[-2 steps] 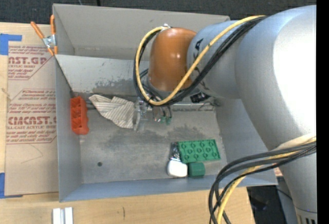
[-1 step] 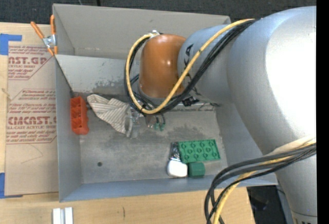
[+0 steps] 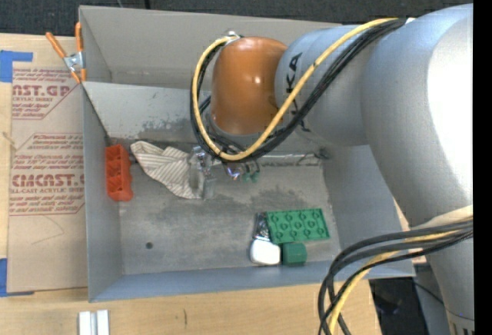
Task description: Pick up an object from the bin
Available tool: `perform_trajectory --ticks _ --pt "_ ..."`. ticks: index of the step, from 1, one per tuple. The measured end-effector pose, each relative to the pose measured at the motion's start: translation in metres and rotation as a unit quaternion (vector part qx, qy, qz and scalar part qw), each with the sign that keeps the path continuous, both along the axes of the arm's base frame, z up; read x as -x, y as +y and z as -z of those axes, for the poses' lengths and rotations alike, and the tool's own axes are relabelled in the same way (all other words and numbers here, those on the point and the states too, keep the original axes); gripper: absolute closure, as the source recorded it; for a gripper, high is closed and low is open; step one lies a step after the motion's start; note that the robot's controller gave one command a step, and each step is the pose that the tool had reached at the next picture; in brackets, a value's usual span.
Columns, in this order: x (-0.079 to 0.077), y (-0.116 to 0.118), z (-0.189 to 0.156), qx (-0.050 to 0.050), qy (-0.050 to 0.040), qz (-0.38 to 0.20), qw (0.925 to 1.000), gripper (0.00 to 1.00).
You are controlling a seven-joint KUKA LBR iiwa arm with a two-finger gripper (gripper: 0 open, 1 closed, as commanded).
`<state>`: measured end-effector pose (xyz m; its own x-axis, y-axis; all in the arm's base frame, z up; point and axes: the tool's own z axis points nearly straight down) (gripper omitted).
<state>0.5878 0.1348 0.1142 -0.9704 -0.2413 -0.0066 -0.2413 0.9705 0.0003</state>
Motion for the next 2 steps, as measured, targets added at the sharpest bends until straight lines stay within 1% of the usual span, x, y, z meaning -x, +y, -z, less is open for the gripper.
perform_trajectory --ticks 1,2 --pt "0.0095 0.021 -0.0028 -0.002 0.0014 0.032 0.9995 0.0" --pt "0.0092 0.0204 -0.0029 -0.002 0.0011 0.032 0.9995 0.0"
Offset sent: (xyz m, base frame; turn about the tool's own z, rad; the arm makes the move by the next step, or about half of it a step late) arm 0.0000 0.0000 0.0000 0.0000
